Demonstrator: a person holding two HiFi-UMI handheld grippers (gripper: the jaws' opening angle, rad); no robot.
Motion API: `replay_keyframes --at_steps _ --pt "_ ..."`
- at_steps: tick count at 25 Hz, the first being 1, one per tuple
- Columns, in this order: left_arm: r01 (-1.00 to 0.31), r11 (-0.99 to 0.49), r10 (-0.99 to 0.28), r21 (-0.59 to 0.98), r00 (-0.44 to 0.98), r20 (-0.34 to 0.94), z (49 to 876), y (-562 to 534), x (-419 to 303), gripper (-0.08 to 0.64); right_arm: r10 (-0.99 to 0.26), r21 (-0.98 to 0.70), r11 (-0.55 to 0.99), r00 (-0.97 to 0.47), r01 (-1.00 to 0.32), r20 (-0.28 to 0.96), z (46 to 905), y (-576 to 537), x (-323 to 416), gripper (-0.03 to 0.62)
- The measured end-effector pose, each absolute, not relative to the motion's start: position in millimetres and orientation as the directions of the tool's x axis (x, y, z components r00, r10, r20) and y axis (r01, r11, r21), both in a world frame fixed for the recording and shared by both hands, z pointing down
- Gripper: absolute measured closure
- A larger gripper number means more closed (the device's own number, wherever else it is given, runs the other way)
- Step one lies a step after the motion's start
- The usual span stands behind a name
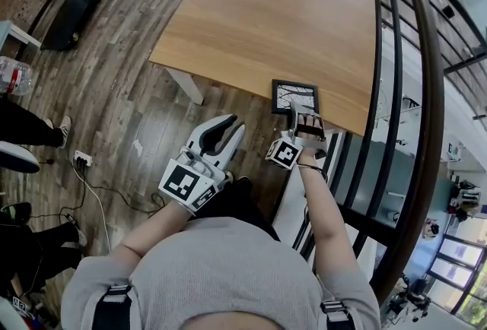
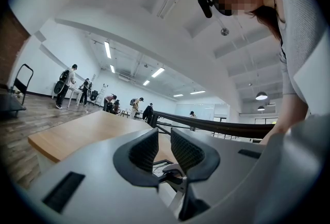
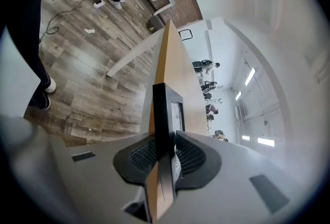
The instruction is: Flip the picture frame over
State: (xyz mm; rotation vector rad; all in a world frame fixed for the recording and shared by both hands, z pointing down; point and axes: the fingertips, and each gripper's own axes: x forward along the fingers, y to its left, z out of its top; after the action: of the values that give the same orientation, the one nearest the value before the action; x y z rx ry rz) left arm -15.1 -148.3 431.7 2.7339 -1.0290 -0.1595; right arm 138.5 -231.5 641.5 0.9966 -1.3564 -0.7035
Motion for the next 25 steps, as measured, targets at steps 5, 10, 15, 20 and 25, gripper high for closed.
replay_keyframes --at_steps 5,10,15,20,25 --pt "-0.634 -0.736 -0.656 0.239 0.755 -0.019 431.9 -144.1 -12.9 0.480 -0.805 0.820 0.536 0.170 -0.201 0.569 651.1 -223.0 144.1 0.484" --pt "-0.633 -0.735 -0.654 0.244 0.756 -0.009 433.4 -139.8 -13.4 0.480 -0.792 0.813 0.552 0.189 -0.185 0.580 662.6 -216.3 147.0 0.430" --pt "-0.630 -0.737 -0.652 0.243 0.758 -0.014 431.1 -141.5 -14.5 0.480 -0.807 0.816 0.532 0.154 -0.227 0.570 656.9 -217.9 140.5 0.380" --pt "-0.633 -0.734 -0.655 0.245 0.756 -0.007 433.8 -145.9 -15.7 0.480 -0.820 0.800 0.478 0.143 -0.363 0.554 636.8 -202.1 141.6 0.325" --pt "-0.614 -0.748 -0.634 0.253 0.773 0.001 441.3 -143.0 -5.6 0.480 -0.890 0.755 0.230 0.182 -0.614 0.418 582.6 -173.4 167.5 0.325"
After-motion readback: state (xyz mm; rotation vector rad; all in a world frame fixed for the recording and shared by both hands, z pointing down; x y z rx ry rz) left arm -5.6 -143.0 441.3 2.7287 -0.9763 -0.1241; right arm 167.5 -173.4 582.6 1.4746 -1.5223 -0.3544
